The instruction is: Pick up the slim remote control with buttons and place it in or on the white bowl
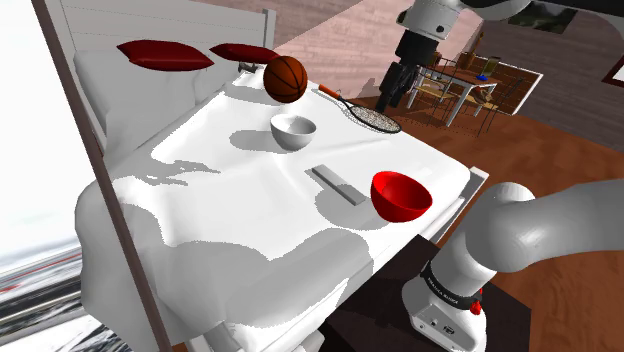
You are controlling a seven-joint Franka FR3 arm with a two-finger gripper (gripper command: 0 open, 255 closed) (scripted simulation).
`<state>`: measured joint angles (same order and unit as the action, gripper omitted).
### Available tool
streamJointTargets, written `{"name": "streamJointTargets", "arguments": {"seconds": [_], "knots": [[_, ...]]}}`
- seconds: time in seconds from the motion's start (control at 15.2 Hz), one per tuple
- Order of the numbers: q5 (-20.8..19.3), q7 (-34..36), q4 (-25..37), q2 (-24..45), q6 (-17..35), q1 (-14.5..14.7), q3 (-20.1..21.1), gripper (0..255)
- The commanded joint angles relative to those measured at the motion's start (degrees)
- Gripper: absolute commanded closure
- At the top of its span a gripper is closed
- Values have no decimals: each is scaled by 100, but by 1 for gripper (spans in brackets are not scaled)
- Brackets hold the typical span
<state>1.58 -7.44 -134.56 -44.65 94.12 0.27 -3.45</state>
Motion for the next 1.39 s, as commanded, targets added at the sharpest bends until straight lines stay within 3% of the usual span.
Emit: {"name": "streamJointTargets", "arguments": {"seconds": [0.0,0.66,1.32], "knots": [[0,0,0,0,0,0,0,0],[-189,-209,-1183,896,1847,-84,-158,0],[-306,-420,-1649,2659,3851,-142,-362,0]]}}
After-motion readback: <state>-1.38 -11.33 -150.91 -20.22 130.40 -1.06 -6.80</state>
